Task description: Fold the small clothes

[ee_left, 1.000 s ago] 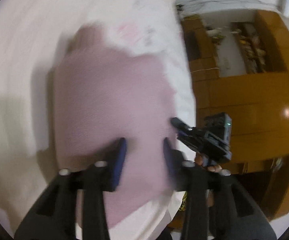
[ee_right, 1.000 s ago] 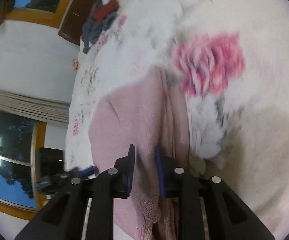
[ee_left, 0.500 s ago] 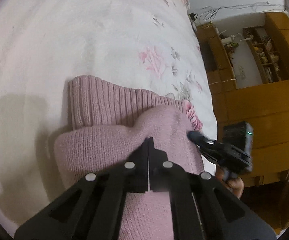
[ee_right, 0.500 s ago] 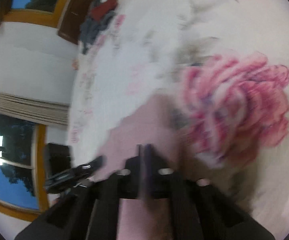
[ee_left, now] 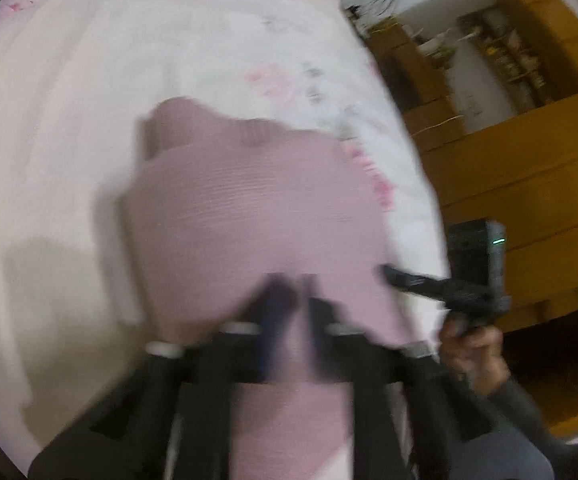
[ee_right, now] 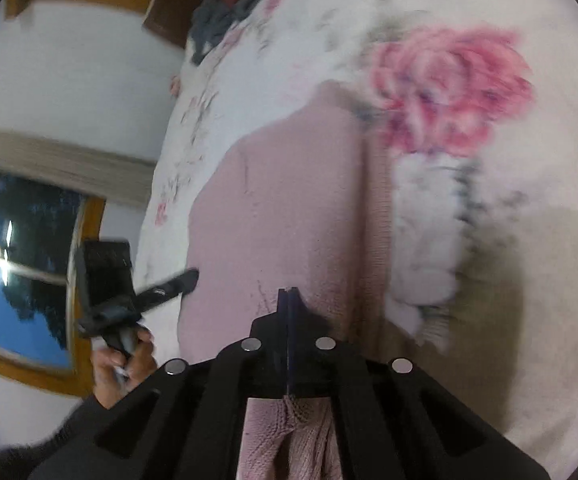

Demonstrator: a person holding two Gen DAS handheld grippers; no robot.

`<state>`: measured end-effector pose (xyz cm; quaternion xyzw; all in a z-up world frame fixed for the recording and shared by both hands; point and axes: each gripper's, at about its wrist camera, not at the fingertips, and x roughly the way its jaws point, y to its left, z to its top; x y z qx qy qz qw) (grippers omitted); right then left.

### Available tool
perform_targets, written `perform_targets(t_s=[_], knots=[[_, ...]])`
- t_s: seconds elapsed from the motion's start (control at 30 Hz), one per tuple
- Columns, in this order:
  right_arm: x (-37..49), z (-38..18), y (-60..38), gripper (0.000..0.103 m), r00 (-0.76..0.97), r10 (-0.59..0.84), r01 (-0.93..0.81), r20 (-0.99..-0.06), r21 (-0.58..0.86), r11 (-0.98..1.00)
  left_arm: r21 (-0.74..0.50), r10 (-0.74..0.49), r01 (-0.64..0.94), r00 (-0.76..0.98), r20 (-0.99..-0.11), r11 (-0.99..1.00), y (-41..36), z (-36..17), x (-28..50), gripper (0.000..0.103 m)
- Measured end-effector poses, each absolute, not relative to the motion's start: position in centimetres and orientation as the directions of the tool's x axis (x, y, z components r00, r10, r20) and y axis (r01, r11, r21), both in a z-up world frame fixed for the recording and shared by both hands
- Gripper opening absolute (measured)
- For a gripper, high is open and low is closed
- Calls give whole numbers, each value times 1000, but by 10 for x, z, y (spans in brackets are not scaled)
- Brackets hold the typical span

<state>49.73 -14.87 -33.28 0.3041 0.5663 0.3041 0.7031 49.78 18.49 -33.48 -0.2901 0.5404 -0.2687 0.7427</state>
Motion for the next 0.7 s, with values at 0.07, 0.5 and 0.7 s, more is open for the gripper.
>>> perform_targets(t_s=[0.07,0.5,0.7], knots=[[491,-316,-150,0,204,752,-92,-627,752,652,-717,-704,73,282,-651,693,188,-322,494,2],[413,-308,-161,3,200,737,-80,-646,739,669,-750,-737,63,253,-627,659,197,-317,435,32],[395,-329,-137,0,126,679,-89,-723,674,734,-683,-681,60,177,-711,728,182,-350,398,37]])
